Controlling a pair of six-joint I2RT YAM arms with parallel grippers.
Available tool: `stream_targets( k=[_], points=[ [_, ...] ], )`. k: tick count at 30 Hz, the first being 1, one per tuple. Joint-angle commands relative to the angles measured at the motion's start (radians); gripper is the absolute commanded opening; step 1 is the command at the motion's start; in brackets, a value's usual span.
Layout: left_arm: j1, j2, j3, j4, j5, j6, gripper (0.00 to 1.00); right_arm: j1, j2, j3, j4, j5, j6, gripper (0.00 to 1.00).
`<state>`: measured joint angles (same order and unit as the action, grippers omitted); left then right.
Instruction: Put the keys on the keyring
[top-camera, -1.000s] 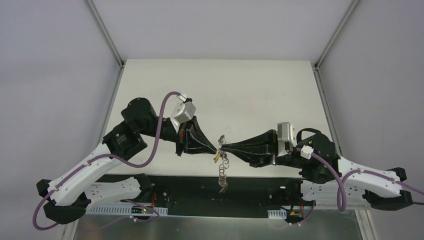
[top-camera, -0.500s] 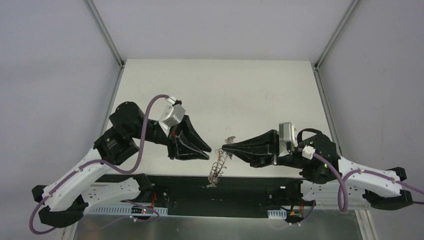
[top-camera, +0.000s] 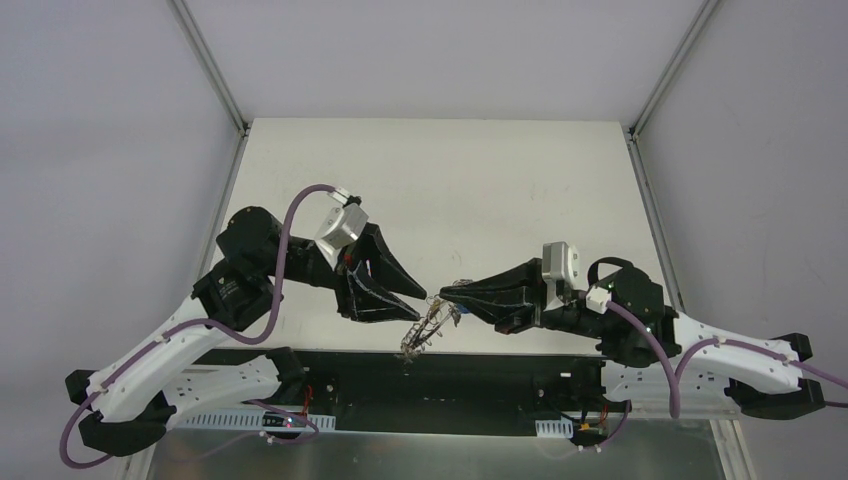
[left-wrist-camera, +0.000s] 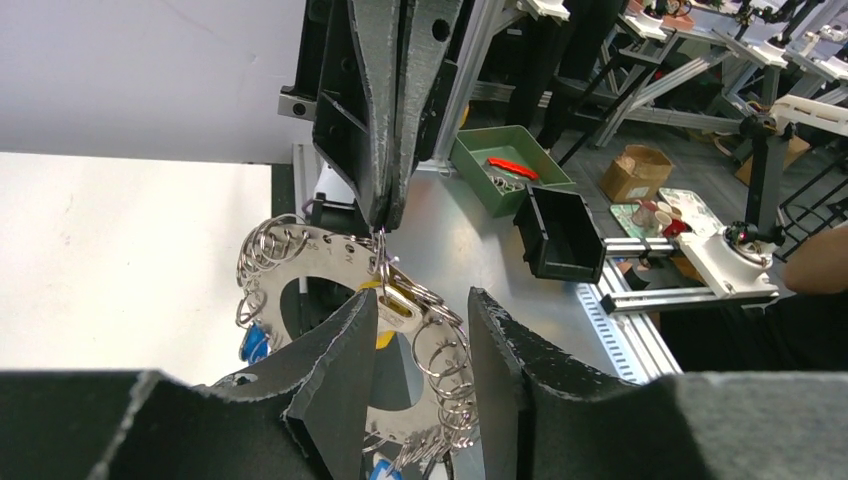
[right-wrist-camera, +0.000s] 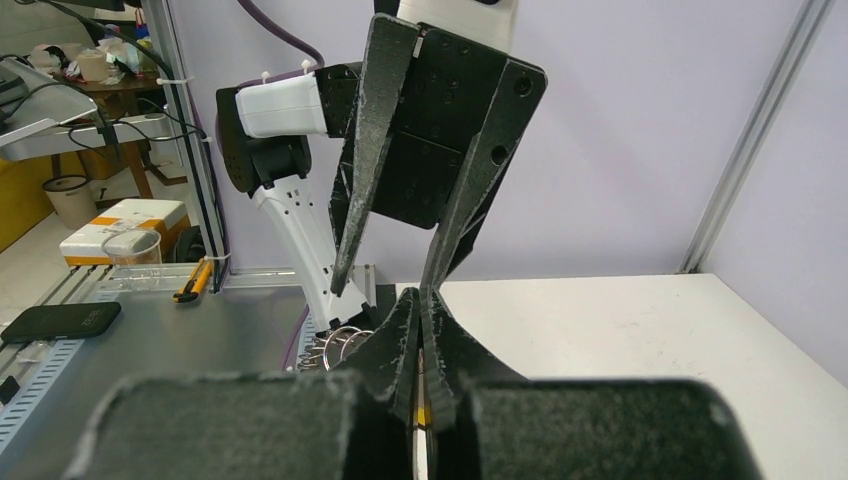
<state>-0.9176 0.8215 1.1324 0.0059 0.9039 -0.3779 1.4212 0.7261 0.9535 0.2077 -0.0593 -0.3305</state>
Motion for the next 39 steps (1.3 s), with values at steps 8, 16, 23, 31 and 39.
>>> stream_targets(
  k=[8,16,23,31,39],
  points=[
    [-0.010,0.002,-0.014,0.044,-0.044,0.000,0.38,0.009,0.007,0.057,0.081,-0.003,0.008,0.00],
    [-0.009,0.020,-0.009,0.043,-0.038,-0.001,0.37,0.012,0.007,0.059,0.091,-0.003,0.004,0.00],
    [-0.010,0.039,-0.003,0.044,-0.037,-0.001,0.35,0.013,0.009,0.062,0.089,-0.005,0.001,0.00],
    [-0.009,0.051,-0.001,0.054,-0.034,-0.003,0.28,0.015,0.009,0.061,0.090,-0.002,-0.002,0.00],
    [-0.010,0.058,-0.004,0.066,-0.021,-0.006,0.18,0.016,0.011,0.060,0.092,0.003,-0.002,0.00]
  ],
)
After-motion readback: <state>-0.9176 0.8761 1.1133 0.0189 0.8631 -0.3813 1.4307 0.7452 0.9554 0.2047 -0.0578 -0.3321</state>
